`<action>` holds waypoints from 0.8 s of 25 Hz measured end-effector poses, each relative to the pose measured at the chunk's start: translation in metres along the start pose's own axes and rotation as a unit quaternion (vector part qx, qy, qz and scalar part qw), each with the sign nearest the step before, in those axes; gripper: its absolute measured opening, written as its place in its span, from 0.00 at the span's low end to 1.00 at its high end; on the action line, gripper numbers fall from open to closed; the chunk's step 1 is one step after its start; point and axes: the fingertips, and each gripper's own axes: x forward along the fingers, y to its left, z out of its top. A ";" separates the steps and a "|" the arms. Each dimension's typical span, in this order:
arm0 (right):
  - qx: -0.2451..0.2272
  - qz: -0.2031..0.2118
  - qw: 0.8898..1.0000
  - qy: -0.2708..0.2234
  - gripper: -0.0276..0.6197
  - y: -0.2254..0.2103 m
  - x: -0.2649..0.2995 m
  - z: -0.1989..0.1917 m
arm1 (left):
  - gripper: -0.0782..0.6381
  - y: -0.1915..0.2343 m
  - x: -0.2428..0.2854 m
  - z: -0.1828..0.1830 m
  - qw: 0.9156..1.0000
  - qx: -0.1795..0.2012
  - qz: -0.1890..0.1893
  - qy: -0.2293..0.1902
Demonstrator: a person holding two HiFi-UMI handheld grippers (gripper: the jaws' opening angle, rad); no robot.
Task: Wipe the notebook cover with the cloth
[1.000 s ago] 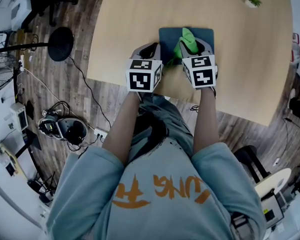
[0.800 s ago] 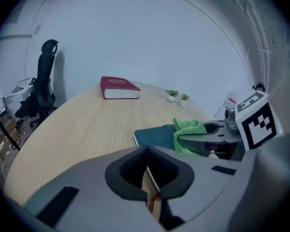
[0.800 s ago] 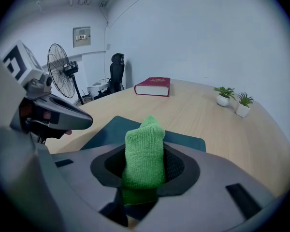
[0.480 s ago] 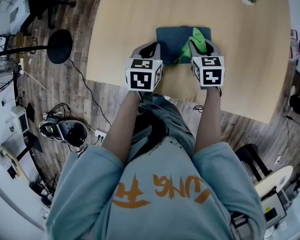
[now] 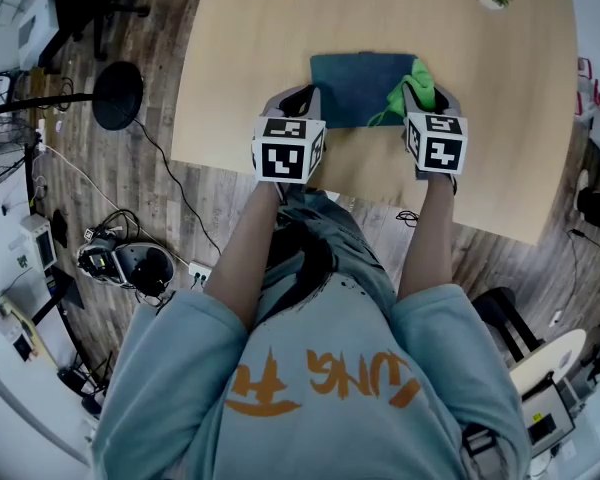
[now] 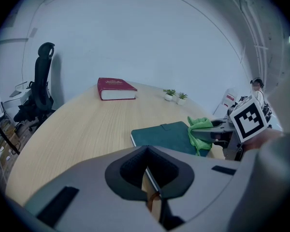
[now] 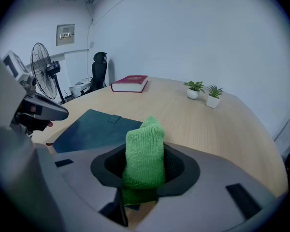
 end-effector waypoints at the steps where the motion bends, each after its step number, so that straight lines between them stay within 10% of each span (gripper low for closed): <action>1: 0.002 -0.007 1.000 0.001 0.26 -0.005 0.000 -0.001 | 0.13 -0.001 0.001 -0.001 1.000 0.000 -0.001 0.000; 9: 0.022 -0.048 0.999 0.010 0.26 -0.035 -0.005 -0.004 | 0.13 -0.001 0.002 -0.004 1.000 -0.009 -0.004 0.003; 20: 0.041 0.032 0.997 -0.050 0.26 0.022 -0.003 0.053 | 0.13 0.016 0.002 -0.002 0.999 -0.033 0.003 -0.005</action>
